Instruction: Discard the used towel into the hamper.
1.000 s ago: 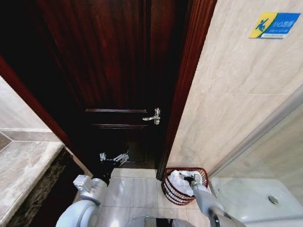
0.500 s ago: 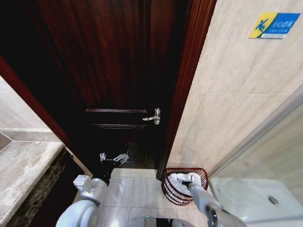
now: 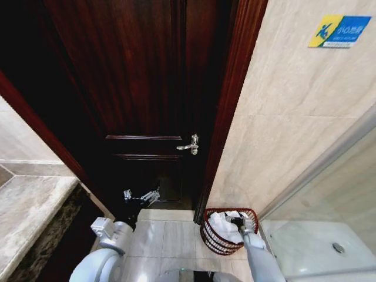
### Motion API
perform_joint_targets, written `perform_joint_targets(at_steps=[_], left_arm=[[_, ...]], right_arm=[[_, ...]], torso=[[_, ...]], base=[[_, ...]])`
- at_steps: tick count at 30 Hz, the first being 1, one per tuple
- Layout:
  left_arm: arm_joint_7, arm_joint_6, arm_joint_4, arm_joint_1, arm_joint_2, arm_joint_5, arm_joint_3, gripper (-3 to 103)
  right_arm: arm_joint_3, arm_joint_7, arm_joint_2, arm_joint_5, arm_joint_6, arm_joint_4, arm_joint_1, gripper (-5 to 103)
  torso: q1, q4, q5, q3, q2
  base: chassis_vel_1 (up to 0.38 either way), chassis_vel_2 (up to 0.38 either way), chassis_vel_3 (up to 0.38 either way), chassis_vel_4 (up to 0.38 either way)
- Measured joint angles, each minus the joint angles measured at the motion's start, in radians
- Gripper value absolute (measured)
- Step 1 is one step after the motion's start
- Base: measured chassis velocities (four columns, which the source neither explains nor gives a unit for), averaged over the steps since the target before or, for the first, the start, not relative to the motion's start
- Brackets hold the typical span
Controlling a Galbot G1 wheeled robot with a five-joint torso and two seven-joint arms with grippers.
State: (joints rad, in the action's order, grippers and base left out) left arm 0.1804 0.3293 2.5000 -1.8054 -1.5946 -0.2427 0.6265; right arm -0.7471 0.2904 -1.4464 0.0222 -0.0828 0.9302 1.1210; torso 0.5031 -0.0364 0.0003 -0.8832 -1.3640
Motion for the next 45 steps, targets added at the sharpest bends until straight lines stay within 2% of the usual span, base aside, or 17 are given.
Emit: perform_joint_targets(at_steps=[2,8,12,19,29,32,33,35,36,37,40,41,42,43,44,45], left_arm=[[0.0,0.0,0.0,0.0,0.0,0.0,0.0,99],[0.0,0.0,0.0,0.0,0.0,0.0,0.0,99],[0.0,0.0,0.0,0.0,0.0,0.0,0.0,99],[0.0,0.0,0.0,0.0,0.0,0.0,0.0,99],[0.0,0.0,0.0,0.0,0.0,0.0,0.0,99],[0.0,0.0,0.0,0.0,0.0,0.0,0.0,99],[0.0,0.0,0.0,0.0,0.0,0.0,0.0,99],[0.0,0.0,0.0,0.0,0.0,0.0,0.0,99],[0.0,0.0,0.0,0.0,0.0,0.0,0.0,99],[0.0,0.0,0.0,0.0,0.0,0.0,0.0,99],[0.0,0.0,0.0,0.0,0.0,0.0,0.0,99],[0.0,0.0,0.0,0.0,0.0,0.0,0.0,99],[0.0,0.0,0.0,0.0,0.0,0.0,0.0,99],[0.0,0.0,0.0,0.0,0.0,0.0,0.0,99],[0.0,0.0,0.0,0.0,0.0,0.0,0.0,99],[0.0,0.0,0.0,0.0,0.0,0.0,0.0,99]], right_arm=[[0.0,-0.004,0.003,-0.004,-0.005,0.009,0.013,100],[-0.016,-0.008,0.027,-0.003,-0.021,-0.15,-0.025,100],[-0.029,0.0,0.029,0.003,-0.01,-0.36,-0.121,100],[-0.044,0.0,0.041,0.028,-0.018,-0.586,-0.271,100],[-0.063,-0.038,0.028,0.091,0.029,-0.714,-0.408,100],[-0.061,-0.039,0.025,0.086,0.028,-0.675,-0.382,100],[-0.059,-0.036,0.024,0.078,0.011,-0.656,-0.365,100],[-0.056,-0.009,0.021,0.07,-0.074,-0.619,-0.316,100],[-0.056,-0.009,0.021,0.07,-0.074,-0.619,-0.316,100],[-0.056,0.016,0.02,0.07,-0.106,-0.58,-0.281,100],[-0.051,0.079,0.008,0.038,-0.124,-0.33,-0.123,100],[-0.051,0.079,0.008,0.038,-0.124,-0.33,-0.123,100],[-0.051,0.076,0.001,0.031,-0.131,-0.218,-0.066,100],[-0.049,0.041,-0.008,0.029,-0.142,-0.115,-0.011,100],[-0.049,0.041,-0.008,0.029,-0.142,-0.115,-0.011,100],[-0.049,0.0,-0.021,0.031,-0.155,-0.024,0.043,100]], torso=[[0.0,0.0001,-0.0005,0.0,0.0],[0.0,0.0,0.0,0.0,0.0],[0.0,-0.0002,-0.0001,0.0,0.0],[0.0,0.0001,-0.0006,0.0,0.0],[0.0,-0.0003,-0.0003,0.0,0.0],[0.0,-0.0004,-0.0002,0.0,0.0],[0.0,-0.0003,-0.0003,0.0,0.0],[0.0,-0.0003,0.0001,0.0,0.0],[0.0,-0.0003,0.0001,0.0,0.0],[0.0,-0.0004,0.0002,0.0,0.0],[0.0,0.0001,0.0003,0.0,0.0],[0.0,0.0001,0.0003,0.0,0.0],[0.0,-0.0002,0.0,0.0,0.0],[0.0,-0.0004,-0.0011,0.0,0.0],[0.0,-0.0004,-0.0011,0.0,0.0],[0.0,-0.0003,-0.0008,0.0,0.0]], base=[[0.0,0.0,0.0,0.0],[0.0,0.0,0.0,0.0],[0.0,0.0,0.0,0.0],[0.0,0.0,0.0,0.0],[0.0,0.0,0.0,0.0],[0.0,0.0,0.0,0.0],[0.0,0.0,0.0,0.0],[0.0,0.0,0.0,0.0],[0.0,0.0,0.0,0.0],[0.0,0.0,0.0,0.0],[0.0,0.0,0.0,0.0],[0.0,0.0,0.0,0.0],[0.0,0.0,0.0,0.0],[0.0,0.0,0.0,0.0],[0.0,0.0,0.0,0.0],[0.0,0.0,0.0,0.0]])
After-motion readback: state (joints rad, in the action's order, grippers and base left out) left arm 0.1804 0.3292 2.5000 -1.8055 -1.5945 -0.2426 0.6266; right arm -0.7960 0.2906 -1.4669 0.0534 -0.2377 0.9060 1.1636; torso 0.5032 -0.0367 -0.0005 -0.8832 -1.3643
